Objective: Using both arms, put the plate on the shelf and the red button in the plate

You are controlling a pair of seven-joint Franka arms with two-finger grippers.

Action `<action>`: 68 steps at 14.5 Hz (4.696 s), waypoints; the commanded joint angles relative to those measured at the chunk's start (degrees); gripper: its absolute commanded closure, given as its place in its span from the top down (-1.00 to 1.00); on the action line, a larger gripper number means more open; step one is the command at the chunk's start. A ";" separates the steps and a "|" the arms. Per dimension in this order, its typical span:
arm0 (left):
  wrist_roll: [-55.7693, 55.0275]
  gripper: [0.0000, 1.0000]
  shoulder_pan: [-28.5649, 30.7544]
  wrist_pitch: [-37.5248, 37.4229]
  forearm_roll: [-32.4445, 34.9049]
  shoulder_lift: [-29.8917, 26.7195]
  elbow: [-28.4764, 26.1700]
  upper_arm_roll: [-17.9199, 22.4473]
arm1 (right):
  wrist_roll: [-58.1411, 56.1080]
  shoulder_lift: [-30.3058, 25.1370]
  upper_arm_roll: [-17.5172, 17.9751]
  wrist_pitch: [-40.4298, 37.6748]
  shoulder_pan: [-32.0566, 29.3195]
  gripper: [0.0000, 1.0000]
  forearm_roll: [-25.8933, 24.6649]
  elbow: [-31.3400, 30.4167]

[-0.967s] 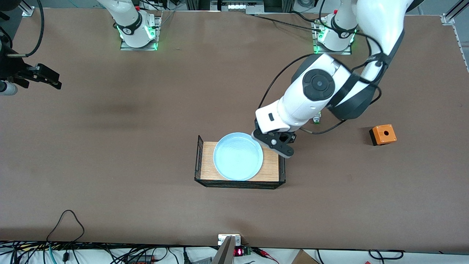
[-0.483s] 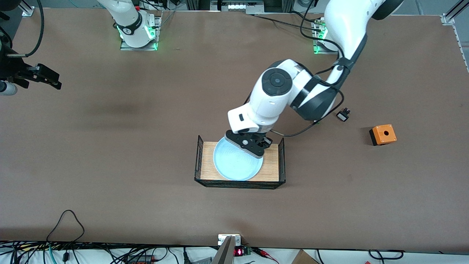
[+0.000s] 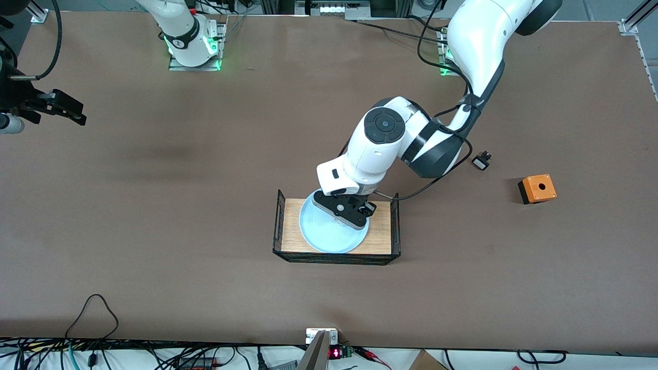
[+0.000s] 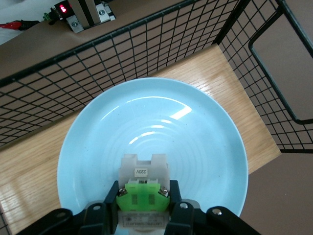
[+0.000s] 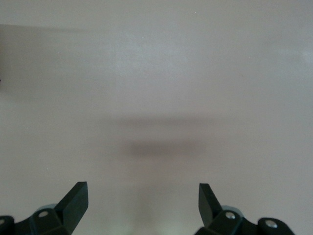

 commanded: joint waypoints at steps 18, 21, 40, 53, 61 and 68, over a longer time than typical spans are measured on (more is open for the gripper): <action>-2.28 1.00 0.11 -12.16 -2.58 -2.01 2.74 0.78 | -0.46 -0.79 0.19 1.00 -0.64 1.00 0.63 -0.64; -5.01 1.00 0.11 -23.39 -3.12 -6.93 2.65 1.13 | -0.37 -0.79 0.19 1.09 -0.64 1.00 0.81 -0.64; -4.05 1.00 21.99 -48.08 -7.40 -35.56 -10.67 6.28 | -0.28 -1.14 0.19 0.39 -0.55 1.00 0.98 -0.55; 9.66 1.00 20.85 -34.42 -7.51 -48.87 -31.46 16.86 | -0.28 -1.14 0.19 0.30 -0.55 1.00 0.89 -0.55; 9.66 1.00 20.50 -32.14 -12.70 -46.76 -29.61 16.86 | -0.28 -1.14 0.19 0.30 -0.55 1.00 0.89 -0.55; 9.66 1.00 20.50 -32.58 -12.70 -46.84 -29.61 16.86 | -0.28 -1.14 0.19 0.30 -0.55 1.00 0.89 -0.55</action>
